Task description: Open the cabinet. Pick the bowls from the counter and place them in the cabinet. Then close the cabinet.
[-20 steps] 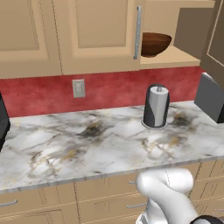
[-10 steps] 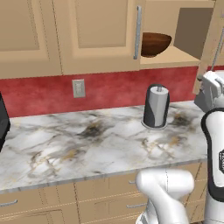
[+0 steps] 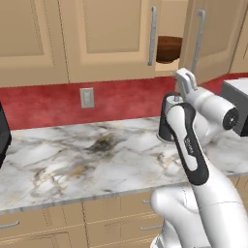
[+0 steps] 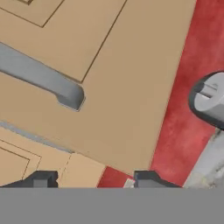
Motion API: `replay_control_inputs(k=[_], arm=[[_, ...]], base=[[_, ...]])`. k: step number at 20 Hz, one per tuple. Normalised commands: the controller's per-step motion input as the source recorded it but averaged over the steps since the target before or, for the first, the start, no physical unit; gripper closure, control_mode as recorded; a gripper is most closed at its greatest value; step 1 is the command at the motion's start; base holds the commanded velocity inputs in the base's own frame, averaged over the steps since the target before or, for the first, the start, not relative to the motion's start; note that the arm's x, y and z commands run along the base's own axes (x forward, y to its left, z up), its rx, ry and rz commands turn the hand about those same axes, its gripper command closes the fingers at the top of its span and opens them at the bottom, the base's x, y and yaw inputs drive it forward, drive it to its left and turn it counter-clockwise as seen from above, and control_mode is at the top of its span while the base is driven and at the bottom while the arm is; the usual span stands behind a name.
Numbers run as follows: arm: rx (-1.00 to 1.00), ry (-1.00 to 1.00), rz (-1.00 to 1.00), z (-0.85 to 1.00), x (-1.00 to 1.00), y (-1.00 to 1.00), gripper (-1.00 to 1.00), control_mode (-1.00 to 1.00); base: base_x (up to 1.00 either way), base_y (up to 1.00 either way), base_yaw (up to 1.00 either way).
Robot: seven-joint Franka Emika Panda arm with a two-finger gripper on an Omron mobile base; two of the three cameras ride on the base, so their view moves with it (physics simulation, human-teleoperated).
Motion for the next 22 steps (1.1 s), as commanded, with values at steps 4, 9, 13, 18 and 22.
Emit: replay_control_inputs(k=[4,9,13,18,22], arm=[[0.07,0.58,0.08,0.04,1.00,0.15,-1.00,-1.00],[0.12,0.63,0.13,0.13,1.00,0.02,-1.00,-1.00],[0.04,0.35,0.21,-0.14,1.00,0.01,-1.00,-1.00],[0.05,0.12,0.18,-0.75,1.00,0.12,-1.00,-1.00],[0.21,-0.27,0.19,-1.00,1.00,0.09,-1.00,-1.00]], base=[[0.00,0.00,0.00],[0.00,0.00,0.00],[0.00,0.00,0.00],[0.00,0.00,0.00],[0.00,0.00,0.00]])
